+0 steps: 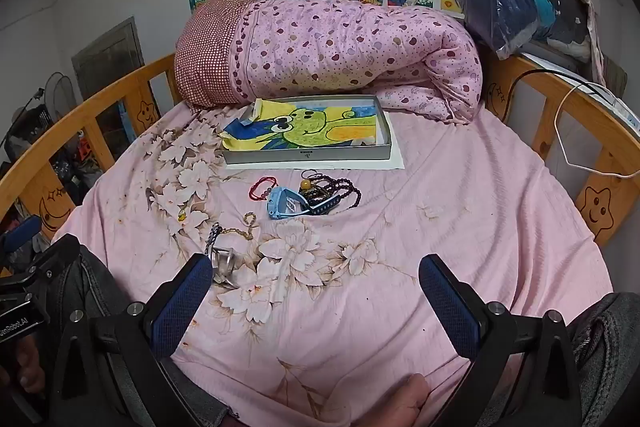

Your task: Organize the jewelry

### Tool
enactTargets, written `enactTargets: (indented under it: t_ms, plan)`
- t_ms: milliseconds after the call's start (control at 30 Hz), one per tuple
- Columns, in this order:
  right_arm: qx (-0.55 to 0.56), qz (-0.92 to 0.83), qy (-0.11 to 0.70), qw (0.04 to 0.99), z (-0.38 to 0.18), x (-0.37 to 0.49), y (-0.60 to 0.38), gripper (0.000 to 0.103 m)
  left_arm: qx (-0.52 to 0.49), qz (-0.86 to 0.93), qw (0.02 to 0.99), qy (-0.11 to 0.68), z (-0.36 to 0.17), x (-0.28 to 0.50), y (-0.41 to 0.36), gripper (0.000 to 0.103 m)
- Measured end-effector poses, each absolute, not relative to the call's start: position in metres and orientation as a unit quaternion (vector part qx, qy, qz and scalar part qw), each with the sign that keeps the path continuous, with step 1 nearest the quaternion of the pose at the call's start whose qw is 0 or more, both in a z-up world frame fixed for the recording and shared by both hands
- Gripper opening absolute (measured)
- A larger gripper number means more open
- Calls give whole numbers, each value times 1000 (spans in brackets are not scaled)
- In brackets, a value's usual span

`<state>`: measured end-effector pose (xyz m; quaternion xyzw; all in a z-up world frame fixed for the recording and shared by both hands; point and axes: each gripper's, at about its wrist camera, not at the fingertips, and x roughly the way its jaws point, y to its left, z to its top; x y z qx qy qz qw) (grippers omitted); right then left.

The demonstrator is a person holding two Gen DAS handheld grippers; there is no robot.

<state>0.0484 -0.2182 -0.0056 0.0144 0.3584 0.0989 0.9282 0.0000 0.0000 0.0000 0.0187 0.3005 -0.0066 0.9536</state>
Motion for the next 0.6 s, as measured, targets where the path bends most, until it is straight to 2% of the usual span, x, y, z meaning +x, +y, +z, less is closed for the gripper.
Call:
enactTargets:
  t_ms: [600]
  plan:
    - [15,99,356,929,-6,48,-219,103,20,-6,955,296,0,0,0,99]
